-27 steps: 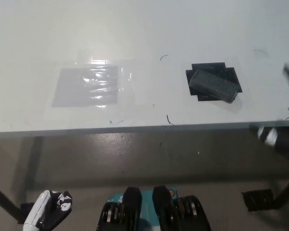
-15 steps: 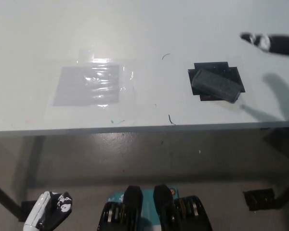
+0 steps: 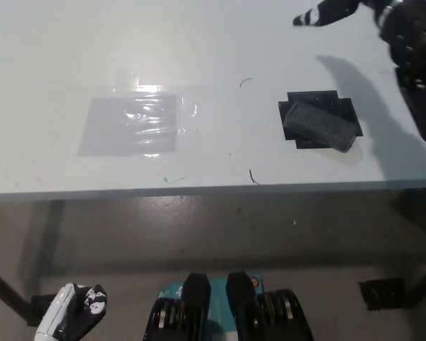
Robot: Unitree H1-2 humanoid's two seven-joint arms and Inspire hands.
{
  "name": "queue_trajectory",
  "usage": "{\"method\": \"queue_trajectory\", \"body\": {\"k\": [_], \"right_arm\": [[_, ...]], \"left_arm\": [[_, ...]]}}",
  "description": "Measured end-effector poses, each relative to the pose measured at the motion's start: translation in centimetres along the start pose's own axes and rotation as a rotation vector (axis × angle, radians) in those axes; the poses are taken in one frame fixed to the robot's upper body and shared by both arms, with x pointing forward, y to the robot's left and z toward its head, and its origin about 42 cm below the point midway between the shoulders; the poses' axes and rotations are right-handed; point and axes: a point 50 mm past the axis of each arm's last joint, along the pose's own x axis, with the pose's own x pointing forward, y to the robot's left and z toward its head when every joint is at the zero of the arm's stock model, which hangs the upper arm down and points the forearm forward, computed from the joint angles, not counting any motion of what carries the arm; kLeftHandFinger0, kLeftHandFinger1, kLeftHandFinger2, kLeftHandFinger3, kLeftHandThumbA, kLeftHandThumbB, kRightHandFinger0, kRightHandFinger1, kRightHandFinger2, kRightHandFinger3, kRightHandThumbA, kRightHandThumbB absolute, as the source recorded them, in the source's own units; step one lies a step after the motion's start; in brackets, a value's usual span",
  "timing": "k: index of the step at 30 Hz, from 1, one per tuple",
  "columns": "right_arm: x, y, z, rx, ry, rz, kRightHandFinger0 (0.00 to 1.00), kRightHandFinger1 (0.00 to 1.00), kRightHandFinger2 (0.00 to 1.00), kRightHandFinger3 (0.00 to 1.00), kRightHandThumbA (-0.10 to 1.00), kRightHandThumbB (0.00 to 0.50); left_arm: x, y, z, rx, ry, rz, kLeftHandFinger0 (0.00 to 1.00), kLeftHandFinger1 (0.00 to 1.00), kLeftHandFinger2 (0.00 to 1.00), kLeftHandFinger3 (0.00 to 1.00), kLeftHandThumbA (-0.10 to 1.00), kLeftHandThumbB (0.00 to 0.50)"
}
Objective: A whiteboard eraser is kept on the black marked spot on the table infront of the robot and the robot uses its right hand to swipe it back and forth on the table twice to clean it
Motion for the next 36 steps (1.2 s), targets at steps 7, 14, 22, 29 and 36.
{"method": "queue_trajectory", "body": {"k": [7, 14, 22, 29, 36], "right_arm": [[2.8, 2.9, -0.6, -0.091, 0.228, 0.195, 1.00, 1.00, 1.00, 1.00, 1.00, 0.303], [3.7, 3.2, 0.6, -0.141, 0.391, 0.299, 1.00, 1.00, 1.00, 1.00, 1.00, 0.379], [3.6, 3.0, 0.1, -0.211, 0.452, 0.297, 1.00, 1.00, 1.00, 1.00, 1.00, 0.347], [3.0, 5.2, -2.4, -0.160, 0.480, 0.341, 1.00, 1.00, 1.00, 1.00, 1.00, 0.270], [2.3, 7.3, -4.7, -0.086, 0.506, 0.382, 1.00, 1.00, 1.00, 1.00, 1.00, 0.269]], "left_arm": [[0.0, 0.0, 0.1, 0.003, -0.008, -0.005, 0.00, 0.00, 0.00, 0.00, -0.10, 0.462], [-0.1, 0.4, 0.5, 0.019, -0.038, -0.025, 0.00, 0.00, 0.00, 0.00, -0.10, 0.462], [-0.3, 0.5, 0.5, 0.029, -0.059, -0.043, 0.00, 0.00, 0.00, 0.00, -0.10, 0.462], [-0.4, 0.5, 0.5, 0.030, -0.061, -0.051, 0.00, 0.00, 0.00, 0.00, -0.10, 0.459], [-0.8, 0.4, 0.4, 0.033, -0.065, -0.054, 0.00, 0.00, 0.00, 0.00, -0.10, 0.459]]}}
